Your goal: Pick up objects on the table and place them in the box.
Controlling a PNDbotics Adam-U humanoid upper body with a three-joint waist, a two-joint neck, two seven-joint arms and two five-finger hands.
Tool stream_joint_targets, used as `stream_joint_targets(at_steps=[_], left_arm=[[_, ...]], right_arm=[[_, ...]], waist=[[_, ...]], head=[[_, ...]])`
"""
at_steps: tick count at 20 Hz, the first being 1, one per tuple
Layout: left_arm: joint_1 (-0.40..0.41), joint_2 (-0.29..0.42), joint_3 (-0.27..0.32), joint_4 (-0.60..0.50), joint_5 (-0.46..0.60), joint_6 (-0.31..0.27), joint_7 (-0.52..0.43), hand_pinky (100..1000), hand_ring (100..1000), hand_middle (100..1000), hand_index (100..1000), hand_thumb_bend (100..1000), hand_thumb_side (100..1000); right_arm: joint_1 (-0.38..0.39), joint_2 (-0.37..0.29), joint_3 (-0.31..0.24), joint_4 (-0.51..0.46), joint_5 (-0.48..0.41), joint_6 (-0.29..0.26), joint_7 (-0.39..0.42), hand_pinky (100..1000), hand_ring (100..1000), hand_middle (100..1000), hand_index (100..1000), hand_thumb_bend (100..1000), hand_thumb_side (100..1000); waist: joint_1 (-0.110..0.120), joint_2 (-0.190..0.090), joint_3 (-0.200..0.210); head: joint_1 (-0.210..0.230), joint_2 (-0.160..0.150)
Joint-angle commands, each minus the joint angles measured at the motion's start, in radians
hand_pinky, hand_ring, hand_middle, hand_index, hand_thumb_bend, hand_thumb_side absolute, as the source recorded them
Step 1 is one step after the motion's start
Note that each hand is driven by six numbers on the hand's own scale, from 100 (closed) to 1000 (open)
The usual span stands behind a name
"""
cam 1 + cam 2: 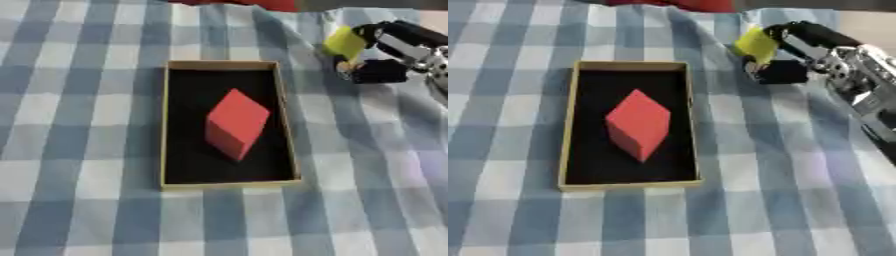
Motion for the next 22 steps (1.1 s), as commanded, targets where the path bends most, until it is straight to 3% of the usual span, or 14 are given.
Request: stream_joint_targets(at_steps=[1,6,12,22], left_arm=[[0.005,-0.001,-0.008,0.01,-0.012,-0.027,0.031,656,697,576,411,100,240],[0.006,-0.004,-0.008,0.01,-0.011,-0.024,0.027,656,698,577,411,100,243],[0.007,-0.002,-0.008,0.01,-0.007,-0.022,0.024,656,698,576,411,100,244],[0.013,0.013,-0.002,0.01,0.019,-0.024,0.015,656,698,576,411,100,243]], right_arm=[[0.0,-0.016,0.002,-0.018,0.033,0.036,-0.059,785,733,519,789,144,506],[0.002,-0.01,0.015,-0.043,0.029,0.07,-0.129,724,582,394,654,100,375],[0.008,-0.013,0.021,-0.113,-0.075,0.08,-0.159,709,560,379,640,100,404],[0.017,-0.034,-0.003,-0.189,-0.145,0.092,-0.197,712,557,373,637,100,376]], waist=[[-0.003,-0.015,-0.001],[-0.003,-0.015,-0.002],[-0.002,-0.021,-0.006],[-0.006,-0.054,-0.02]], head=[[-0.004,-0.011],[-0.008,-0.01],[-0.007,-0.004],[0.003,0.016]])
